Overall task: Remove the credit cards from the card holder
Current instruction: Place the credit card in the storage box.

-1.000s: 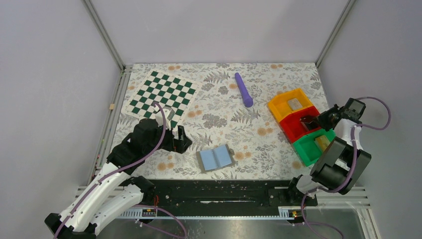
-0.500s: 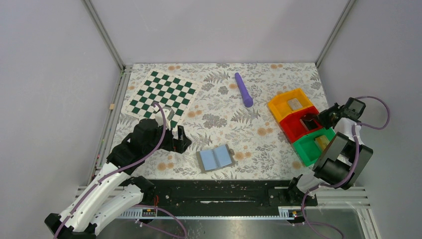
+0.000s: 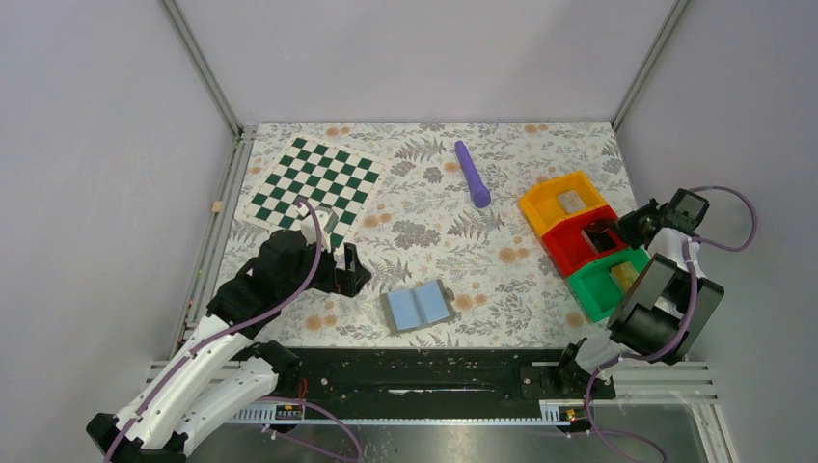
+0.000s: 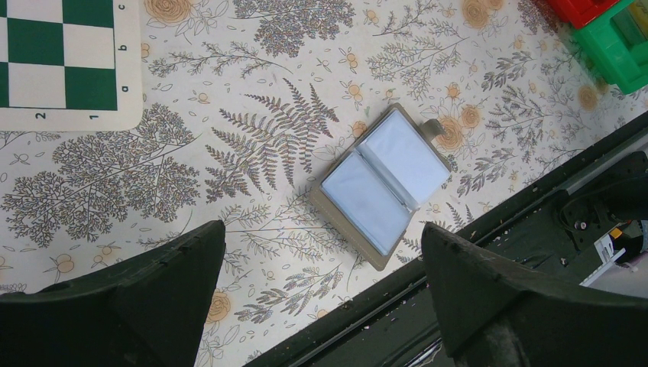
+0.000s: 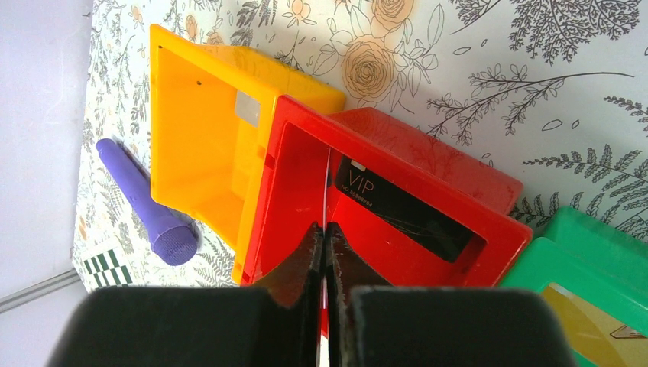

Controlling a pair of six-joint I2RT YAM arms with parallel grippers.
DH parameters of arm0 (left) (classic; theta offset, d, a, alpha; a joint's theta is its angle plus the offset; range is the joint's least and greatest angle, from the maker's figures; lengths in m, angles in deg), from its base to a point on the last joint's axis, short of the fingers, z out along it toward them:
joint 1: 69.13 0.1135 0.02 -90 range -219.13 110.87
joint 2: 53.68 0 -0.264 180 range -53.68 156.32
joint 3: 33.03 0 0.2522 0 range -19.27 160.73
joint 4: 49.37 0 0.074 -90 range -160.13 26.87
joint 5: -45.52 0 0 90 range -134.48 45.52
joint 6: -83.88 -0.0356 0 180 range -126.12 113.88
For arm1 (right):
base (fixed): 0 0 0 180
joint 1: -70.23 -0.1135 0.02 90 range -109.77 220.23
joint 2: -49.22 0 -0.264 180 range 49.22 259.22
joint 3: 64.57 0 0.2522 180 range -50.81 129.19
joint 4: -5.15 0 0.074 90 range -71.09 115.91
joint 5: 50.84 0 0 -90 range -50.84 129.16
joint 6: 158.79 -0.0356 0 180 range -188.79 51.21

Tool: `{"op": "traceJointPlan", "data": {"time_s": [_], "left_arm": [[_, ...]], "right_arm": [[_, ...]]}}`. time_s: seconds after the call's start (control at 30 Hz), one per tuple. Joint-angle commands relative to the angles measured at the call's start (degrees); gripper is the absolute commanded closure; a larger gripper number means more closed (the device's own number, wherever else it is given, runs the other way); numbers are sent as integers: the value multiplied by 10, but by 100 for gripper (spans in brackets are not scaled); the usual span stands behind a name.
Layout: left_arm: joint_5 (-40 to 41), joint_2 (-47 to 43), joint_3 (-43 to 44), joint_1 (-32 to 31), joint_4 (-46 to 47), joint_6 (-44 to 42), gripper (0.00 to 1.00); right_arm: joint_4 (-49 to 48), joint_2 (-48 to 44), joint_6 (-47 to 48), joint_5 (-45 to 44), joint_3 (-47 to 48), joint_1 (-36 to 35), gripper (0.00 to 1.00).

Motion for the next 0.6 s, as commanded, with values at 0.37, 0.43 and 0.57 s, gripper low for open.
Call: {"op": "traceJointPlan", "data": {"time_s": [0.37, 0.43, 0.57], "left_arm": [[11, -8, 24, 2, 17, -6, 1], [10, -9, 24, 3, 17, -6, 1], [8, -11, 24, 3, 17, -5, 1]], "right_arm": [[-2, 28, -5, -5, 16, 3, 89], [1, 26, -4, -9, 17, 2, 88], [11, 27, -1, -14, 23, 3, 87]]}}
